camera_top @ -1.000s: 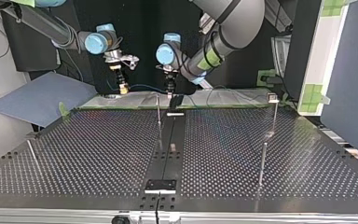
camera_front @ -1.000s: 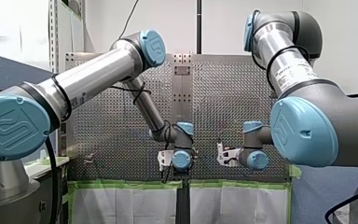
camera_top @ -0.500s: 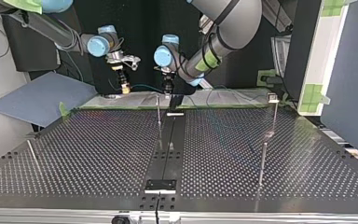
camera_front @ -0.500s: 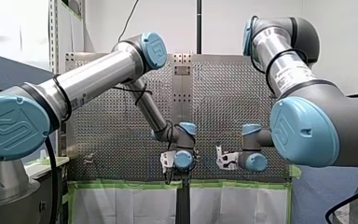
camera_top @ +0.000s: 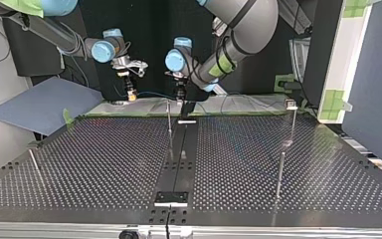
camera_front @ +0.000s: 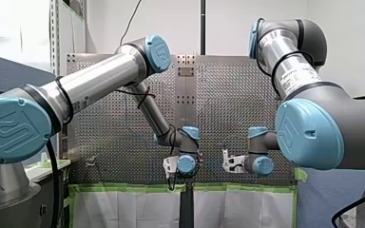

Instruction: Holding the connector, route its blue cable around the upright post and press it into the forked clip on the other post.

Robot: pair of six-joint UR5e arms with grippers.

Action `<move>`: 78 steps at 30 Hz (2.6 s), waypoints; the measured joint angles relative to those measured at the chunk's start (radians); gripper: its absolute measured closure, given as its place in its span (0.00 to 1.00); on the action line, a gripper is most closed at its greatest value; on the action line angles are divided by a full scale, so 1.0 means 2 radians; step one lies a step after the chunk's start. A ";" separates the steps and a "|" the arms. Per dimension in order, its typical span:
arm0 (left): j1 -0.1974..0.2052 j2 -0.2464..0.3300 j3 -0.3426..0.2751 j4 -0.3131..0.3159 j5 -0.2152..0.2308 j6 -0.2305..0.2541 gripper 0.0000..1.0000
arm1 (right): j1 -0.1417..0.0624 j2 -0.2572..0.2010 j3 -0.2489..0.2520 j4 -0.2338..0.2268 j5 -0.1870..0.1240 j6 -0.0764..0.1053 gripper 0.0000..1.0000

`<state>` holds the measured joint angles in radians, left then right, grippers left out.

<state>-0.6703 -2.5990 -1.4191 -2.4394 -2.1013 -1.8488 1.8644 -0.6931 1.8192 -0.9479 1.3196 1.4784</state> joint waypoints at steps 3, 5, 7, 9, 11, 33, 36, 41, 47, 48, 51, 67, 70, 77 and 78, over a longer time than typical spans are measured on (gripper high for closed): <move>0.001 0.000 0.002 0.001 0.000 -0.002 1.00 | -0.001 0.000 -0.004 0.001 0.000 0.001 1.00; 0.001 0.000 0.004 0.001 0.001 -0.002 1.00 | -0.001 0.000 -0.007 0.003 -0.001 0.001 1.00; 0.002 0.000 0.007 0.001 0.001 -0.003 1.00 | -0.001 0.000 -0.009 0.006 -0.001 0.001 1.00; 0.002 0.000 0.009 0.001 0.002 -0.003 1.00 | -0.002 0.000 -0.010 0.006 -0.001 0.001 1.00; 0.003 0.000 0.011 0.000 0.003 -0.004 1.00 | -0.003 0.000 -0.012 0.007 -0.001 0.001 1.00; 0.012 0.000 0.031 -0.033 0.025 -0.016 1.00 | -0.003 0.000 -0.029 0.025 0.000 -0.004 1.00; 0.013 0.000 0.038 -0.041 0.028 -0.017 1.00 | -0.003 0.000 -0.031 0.025 0.000 -0.004 1.00; 0.015 0.000 0.045 -0.049 0.033 -0.019 1.00 | -0.005 0.000 -0.034 0.026 0.000 -0.004 1.00; 0.017 0.000 0.050 -0.057 0.035 -0.022 1.00 | -0.006 0.000 -0.037 0.029 0.001 -0.004 1.00; 0.017 0.000 0.050 -0.058 0.034 -0.022 1.00 | -0.006 0.000 -0.038 0.029 0.001 -0.005 1.00; 0.018 0.000 0.050 -0.060 0.034 -0.022 1.00 | -0.006 0.000 -0.038 0.029 0.001 -0.005 1.00; 0.020 0.000 0.050 -0.076 0.029 0.018 0.00 | -0.006 0.000 -0.038 0.031 0.000 -0.005 1.00; 0.018 0.001 0.050 -0.089 0.027 0.028 0.00 | -0.006 0.000 -0.038 0.031 0.000 -0.005 1.00; 0.015 0.001 0.050 -0.114 0.025 0.045 0.00 | -0.006 0.000 -0.038 0.032 0.000 -0.005 1.00; 0.014 0.001 0.050 -0.116 0.025 0.047 0.00 | -0.006 0.000 -0.038 0.033 0.000 -0.005 1.00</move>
<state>-0.6428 -2.5962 -1.3194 -2.6706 -2.0522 -1.7542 1.8519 -0.6928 1.7432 -0.8819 1.3196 1.4683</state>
